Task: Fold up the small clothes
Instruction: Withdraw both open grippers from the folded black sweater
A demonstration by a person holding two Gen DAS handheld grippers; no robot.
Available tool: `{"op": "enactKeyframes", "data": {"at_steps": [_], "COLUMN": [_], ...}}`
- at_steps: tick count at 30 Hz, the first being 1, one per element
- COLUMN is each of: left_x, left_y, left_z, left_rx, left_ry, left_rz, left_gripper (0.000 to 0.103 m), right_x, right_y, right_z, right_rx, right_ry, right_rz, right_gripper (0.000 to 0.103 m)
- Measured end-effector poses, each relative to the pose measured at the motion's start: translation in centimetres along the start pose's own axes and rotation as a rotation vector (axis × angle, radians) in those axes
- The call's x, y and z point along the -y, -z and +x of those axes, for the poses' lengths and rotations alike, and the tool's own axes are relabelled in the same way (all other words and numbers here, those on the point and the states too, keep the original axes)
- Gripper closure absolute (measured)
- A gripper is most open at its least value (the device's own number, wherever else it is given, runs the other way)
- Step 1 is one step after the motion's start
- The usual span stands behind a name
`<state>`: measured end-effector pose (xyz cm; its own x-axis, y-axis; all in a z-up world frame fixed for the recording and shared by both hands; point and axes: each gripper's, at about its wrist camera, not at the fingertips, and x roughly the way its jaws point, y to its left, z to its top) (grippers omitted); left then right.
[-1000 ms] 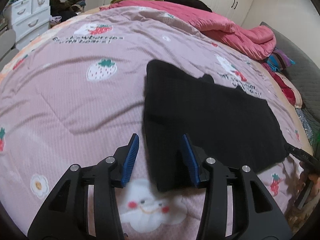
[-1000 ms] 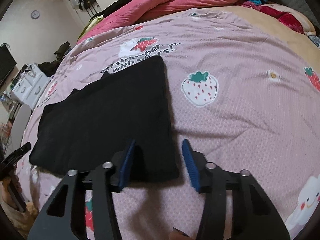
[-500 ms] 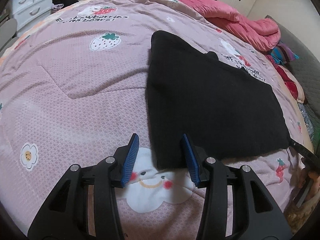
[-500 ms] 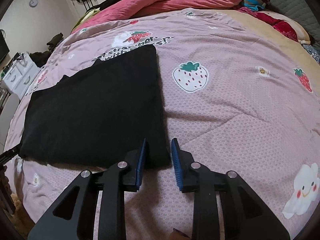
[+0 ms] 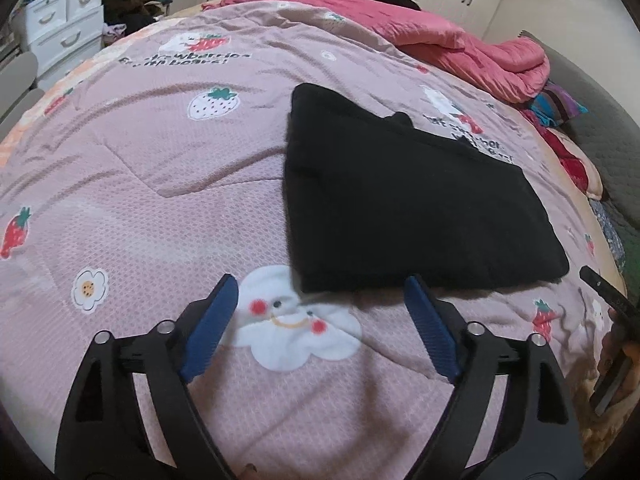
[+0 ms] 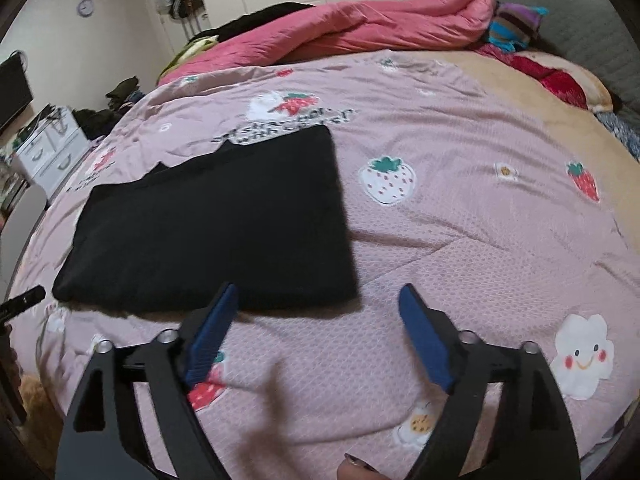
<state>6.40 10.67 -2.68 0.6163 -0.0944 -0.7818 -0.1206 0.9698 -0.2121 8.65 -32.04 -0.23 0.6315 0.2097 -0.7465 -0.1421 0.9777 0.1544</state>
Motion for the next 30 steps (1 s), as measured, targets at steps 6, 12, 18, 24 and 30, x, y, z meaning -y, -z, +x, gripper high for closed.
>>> {"op": "enactKeyframes", "data": {"at_steps": [6,12,18,24,30], "left_x": [0.7,0.3,-1.5,-4.4,-6.7], "left_y": [0.3,0.4,0.6,0.5,-0.1], "left_z": [-0.8,-1.4,-1.8,-1.9,-2.2], "left_rx": [0.01,0.02,0.024,0.022,0.04], "left_ry": [-0.009,-0.016,-0.038,-0.074,-0.109], "left_rz": [0.017,0.01,-0.031,-0.091,-0.128], "left_gripper": [0.009,0.009,0.009,0.009,0.009], "right_x": [-2.6,-5.3,-8.6,-12.8,-17.6], "right_y": [0.0,-0.2,-0.4,-0.4,-0.2], "right_z": [-1.4,-2.4,-1.8,-0.7,0.8], "right_rx": [0.03,0.062,0.064,0.054,0.052], "right_ry": [-0.011,-0.031,-0.056,-0.096,-0.125], "right_rz": [-0.077,-0.136,-0.198,-0.28,-0.389], "right_gripper": [0.007,0.007,0.006,0.006,0.005]}}
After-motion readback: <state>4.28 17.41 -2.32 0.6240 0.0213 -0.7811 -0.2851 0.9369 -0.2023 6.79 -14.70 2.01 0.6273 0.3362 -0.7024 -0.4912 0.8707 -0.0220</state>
